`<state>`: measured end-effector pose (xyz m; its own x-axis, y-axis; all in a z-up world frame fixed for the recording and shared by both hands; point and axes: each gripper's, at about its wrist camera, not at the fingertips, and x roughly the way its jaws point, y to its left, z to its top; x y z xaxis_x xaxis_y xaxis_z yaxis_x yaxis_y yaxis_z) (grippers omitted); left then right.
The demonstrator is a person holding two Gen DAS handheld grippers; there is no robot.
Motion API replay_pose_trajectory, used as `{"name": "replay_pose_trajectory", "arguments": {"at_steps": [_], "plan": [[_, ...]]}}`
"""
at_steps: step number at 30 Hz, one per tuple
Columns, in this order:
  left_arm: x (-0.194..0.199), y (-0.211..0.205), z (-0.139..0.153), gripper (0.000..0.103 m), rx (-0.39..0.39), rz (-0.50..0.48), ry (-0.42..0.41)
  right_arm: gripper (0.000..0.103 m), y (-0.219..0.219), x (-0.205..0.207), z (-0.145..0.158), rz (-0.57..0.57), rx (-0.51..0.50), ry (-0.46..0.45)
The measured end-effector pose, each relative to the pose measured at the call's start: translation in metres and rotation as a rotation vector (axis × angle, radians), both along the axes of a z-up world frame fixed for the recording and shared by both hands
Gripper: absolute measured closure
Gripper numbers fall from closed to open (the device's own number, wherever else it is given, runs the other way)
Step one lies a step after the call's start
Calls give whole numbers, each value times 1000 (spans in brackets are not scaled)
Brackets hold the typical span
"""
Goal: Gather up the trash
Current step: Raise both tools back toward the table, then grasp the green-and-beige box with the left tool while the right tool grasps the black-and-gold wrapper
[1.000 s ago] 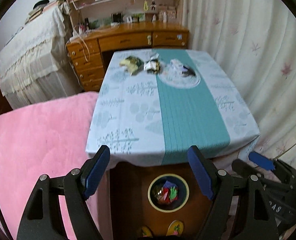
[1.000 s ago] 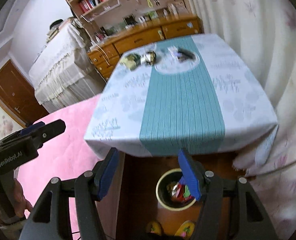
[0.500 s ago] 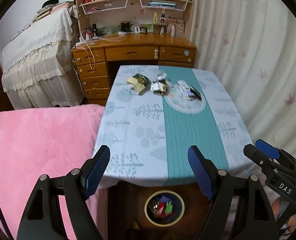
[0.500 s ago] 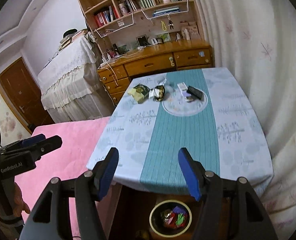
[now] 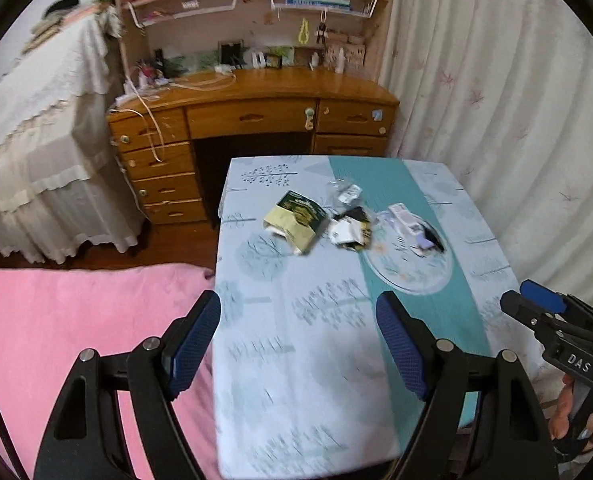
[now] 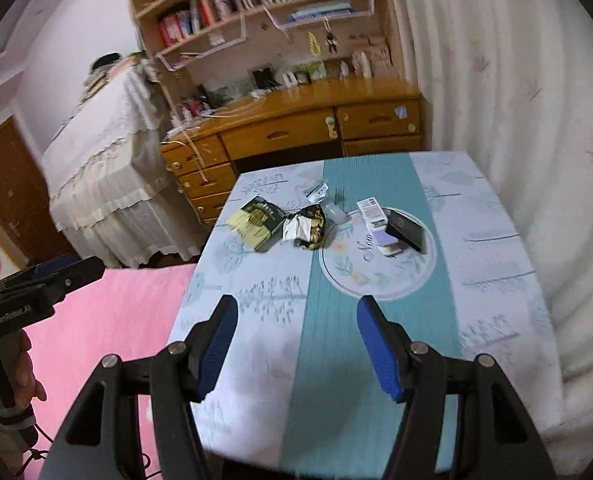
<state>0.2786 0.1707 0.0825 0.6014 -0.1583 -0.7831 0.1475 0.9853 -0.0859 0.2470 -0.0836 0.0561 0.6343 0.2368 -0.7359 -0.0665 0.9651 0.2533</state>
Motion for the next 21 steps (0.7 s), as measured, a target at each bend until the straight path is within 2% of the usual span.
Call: {"name": "replay_pose_trajectory", "arguments": {"at_steps": [5, 12, 16, 21], "plan": [[95, 26, -30, 24, -21, -85, 94, 41, 24, 89, -33, -29, 32, 135], [207, 30, -100, 24, -53, -162, 243, 41, 36, 178, -86, -85, 40, 245], [248, 26, -141, 24, -86, -158, 323, 41, 36, 218, -117, -118, 48, 299], [275, 17, -175, 24, -152, -185, 406, 41, 30, 246, -146, -164, 107, 336]]}}
